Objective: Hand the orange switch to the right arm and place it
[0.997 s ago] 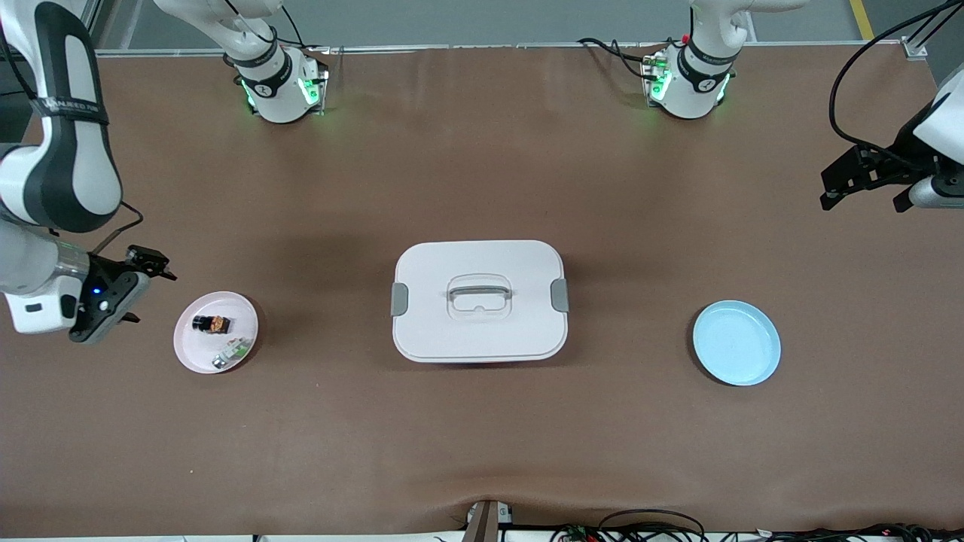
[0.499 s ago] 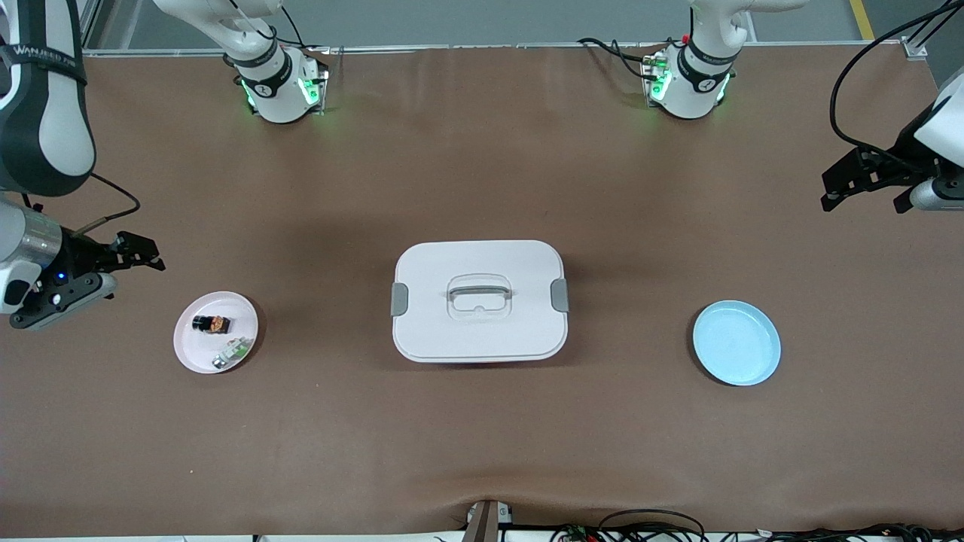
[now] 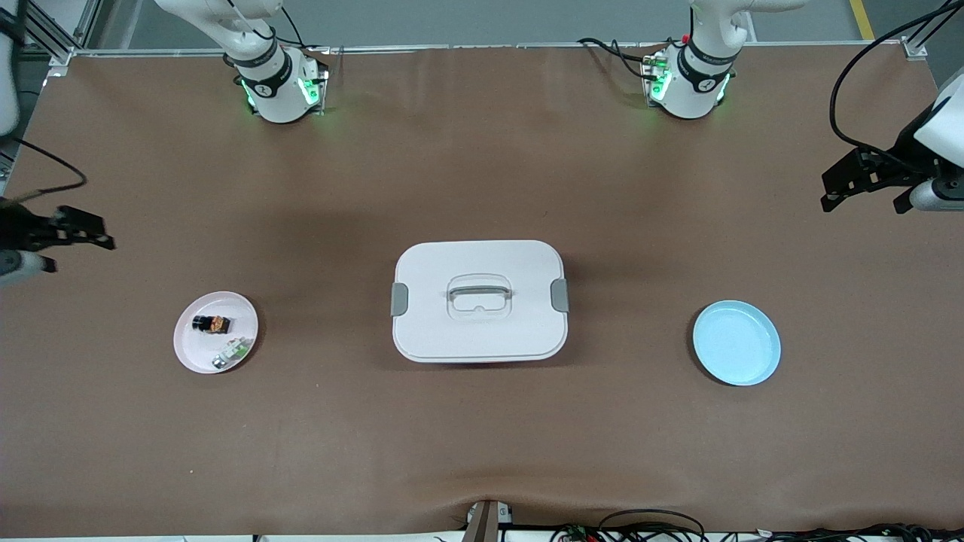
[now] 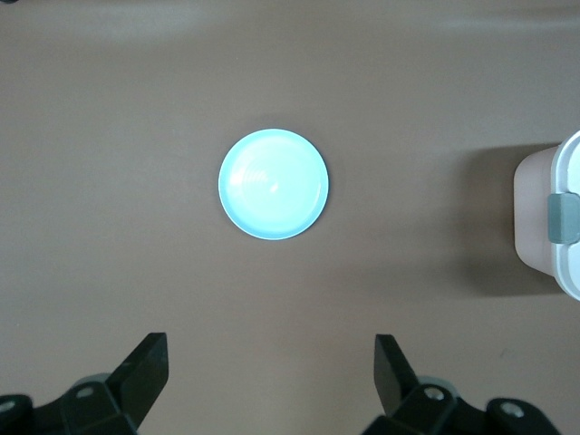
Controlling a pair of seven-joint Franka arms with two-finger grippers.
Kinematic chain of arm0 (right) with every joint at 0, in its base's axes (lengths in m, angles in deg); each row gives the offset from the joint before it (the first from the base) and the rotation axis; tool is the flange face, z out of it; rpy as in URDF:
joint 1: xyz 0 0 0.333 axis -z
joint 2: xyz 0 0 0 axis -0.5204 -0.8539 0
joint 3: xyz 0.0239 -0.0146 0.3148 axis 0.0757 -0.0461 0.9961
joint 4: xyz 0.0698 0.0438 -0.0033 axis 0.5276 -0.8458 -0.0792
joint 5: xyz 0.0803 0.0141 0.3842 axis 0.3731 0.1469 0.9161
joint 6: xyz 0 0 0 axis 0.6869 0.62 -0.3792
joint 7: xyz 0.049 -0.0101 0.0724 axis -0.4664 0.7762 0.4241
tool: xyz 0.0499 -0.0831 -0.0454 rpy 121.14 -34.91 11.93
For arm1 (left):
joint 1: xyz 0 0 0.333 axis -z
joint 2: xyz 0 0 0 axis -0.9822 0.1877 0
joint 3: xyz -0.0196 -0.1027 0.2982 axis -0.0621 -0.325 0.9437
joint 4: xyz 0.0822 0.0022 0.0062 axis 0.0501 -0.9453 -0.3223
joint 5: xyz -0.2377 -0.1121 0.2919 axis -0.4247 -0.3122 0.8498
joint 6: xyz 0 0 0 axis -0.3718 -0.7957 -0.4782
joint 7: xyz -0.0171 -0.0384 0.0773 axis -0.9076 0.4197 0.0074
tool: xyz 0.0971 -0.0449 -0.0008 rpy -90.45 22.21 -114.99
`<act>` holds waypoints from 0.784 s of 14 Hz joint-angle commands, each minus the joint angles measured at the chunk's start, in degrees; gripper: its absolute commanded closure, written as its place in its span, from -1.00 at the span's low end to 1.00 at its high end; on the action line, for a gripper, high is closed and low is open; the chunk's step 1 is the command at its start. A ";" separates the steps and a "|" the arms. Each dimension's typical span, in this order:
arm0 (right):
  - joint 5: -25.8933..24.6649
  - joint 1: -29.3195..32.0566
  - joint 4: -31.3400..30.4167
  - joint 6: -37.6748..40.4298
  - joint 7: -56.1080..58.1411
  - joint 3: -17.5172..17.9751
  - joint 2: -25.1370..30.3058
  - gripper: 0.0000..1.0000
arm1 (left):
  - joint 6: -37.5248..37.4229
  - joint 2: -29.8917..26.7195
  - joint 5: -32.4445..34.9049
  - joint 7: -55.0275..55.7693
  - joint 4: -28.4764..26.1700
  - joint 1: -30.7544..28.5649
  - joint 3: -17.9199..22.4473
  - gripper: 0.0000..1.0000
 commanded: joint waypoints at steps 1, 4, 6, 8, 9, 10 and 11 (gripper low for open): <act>-0.61 1.77 2.94 1.54 -0.98 0.76 -0.31 -1.00 | 0.63 -0.02 -0.44 -0.21 0.07 -0.35 -0.18 -1.00; -0.61 2.39 6.10 1.72 -7.71 0.67 -0.31 -1.00 | 0.54 0.78 -2.55 -0.12 0.51 -0.52 -0.01 -1.00; -0.43 2.74 8.56 1.72 -17.46 0.67 -0.13 -1.00 | 0.63 0.95 -2.46 0.23 0.52 -0.53 0.08 -1.00; -0.43 2.66 9.01 1.72 -20.66 0.93 0.13 -1.00 | 0.54 1.04 -2.46 2.24 0.52 -0.53 0.08 -1.00; -0.35 2.57 9.01 2.41 -20.67 0.93 0.39 -1.00 | 0.63 1.04 -2.46 3.56 0.52 -0.44 0.17 -1.00; -0.08 2.65 9.62 4.68 -20.67 1.02 0.57 -1.00 | 0.63 1.04 -2.46 4.01 0.52 -0.35 0.08 -1.00; 0.01 2.48 10.85 7.05 -20.75 1.37 0.57 -1.00 | 0.54 1.04 -2.38 4.10 0.52 -0.35 0.08 -1.00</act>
